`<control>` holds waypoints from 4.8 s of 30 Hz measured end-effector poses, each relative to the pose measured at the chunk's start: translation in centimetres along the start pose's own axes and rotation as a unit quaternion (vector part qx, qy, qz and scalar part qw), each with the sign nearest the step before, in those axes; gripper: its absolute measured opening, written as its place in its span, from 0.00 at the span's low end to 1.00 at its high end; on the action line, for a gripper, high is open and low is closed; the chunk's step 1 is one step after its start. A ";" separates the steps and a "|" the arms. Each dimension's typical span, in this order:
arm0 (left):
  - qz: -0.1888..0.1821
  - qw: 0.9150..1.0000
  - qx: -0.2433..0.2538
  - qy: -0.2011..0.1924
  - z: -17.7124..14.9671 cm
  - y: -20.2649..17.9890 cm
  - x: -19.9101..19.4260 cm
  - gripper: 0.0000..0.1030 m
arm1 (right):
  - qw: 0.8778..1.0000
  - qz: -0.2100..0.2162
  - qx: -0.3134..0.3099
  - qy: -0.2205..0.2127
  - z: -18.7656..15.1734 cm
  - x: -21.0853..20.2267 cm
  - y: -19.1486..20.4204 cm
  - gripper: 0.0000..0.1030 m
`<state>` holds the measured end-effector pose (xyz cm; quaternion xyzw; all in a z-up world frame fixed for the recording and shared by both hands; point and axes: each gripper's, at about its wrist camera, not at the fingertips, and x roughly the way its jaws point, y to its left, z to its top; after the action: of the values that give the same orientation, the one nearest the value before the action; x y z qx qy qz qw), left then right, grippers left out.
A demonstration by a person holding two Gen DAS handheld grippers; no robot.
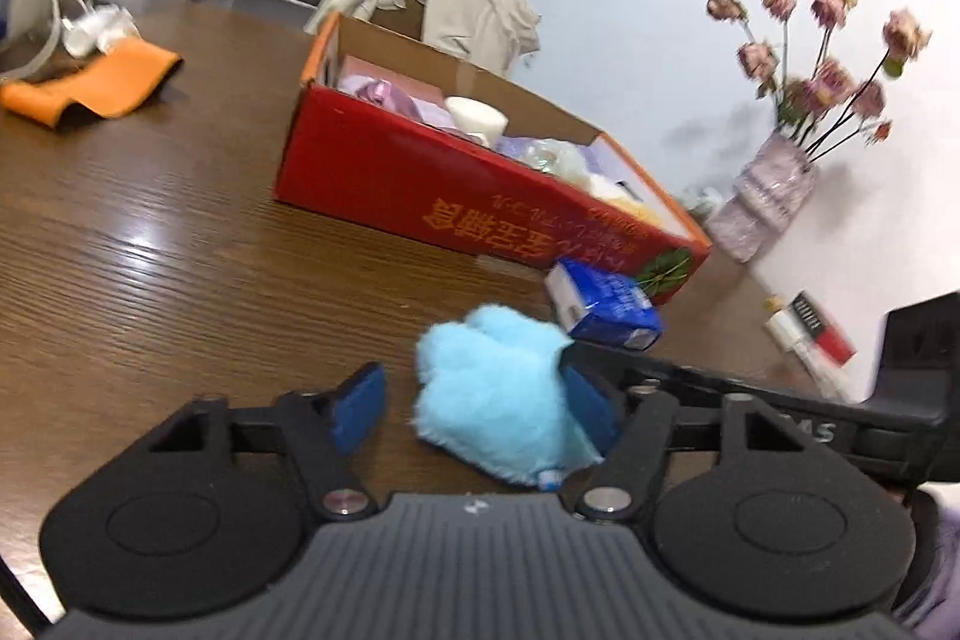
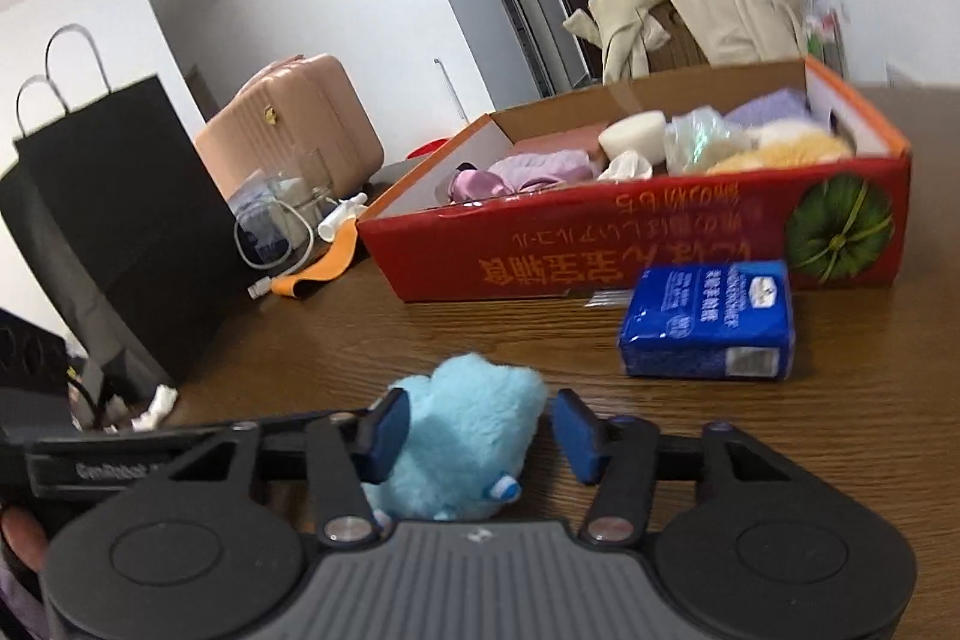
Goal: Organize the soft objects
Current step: 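Close both grippers on the light blue fluffy plush, then carry the blue plush into the box and open both grippers, then move both grippers back over the blue tissue box, then close both grippers on the blue tissue box, then carry the tissue box into the cardboard box and open both grippers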
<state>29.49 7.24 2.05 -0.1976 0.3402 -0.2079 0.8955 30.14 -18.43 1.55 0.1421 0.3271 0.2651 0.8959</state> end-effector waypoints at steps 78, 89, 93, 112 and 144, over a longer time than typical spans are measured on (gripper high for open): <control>0.066 0.969 0.197 -0.135 2.1 -13.4 -10.4 0.61 | 0.974 -0.071 -0.163 -0.137 4.4 -16.8 2.8 0.54; 0.111 0.980 0.133 -0.103 -3.8 -10.1 -10.4 0.65 | 0.989 -0.041 -0.101 -0.100 -4.6 -16.8 0.1 0.63; 0.106 0.982 0.128 -0.093 -2.6 -9.8 -8.5 0.65 | 0.991 -0.046 -0.080 -0.097 -4.0 -15.9 -1.2 0.63; 0.008 0.999 0.015 0.035 3.8 -5.5 11.5 0.30 | 0.997 -0.050 0.057 -0.031 3.5 -1.8 -10.8 0.27; 0.009 0.990 0.083 -0.118 -5.3 -13.4 -7.4 0.23 | 0.989 -0.046 -0.022 -0.142 -4.8 -14.9 2.6 0.19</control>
<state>17.59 -1.32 8.96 -0.1429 0.2158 -0.2027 0.9444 16.40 -24.36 6.67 0.1430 0.1970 0.2078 0.9474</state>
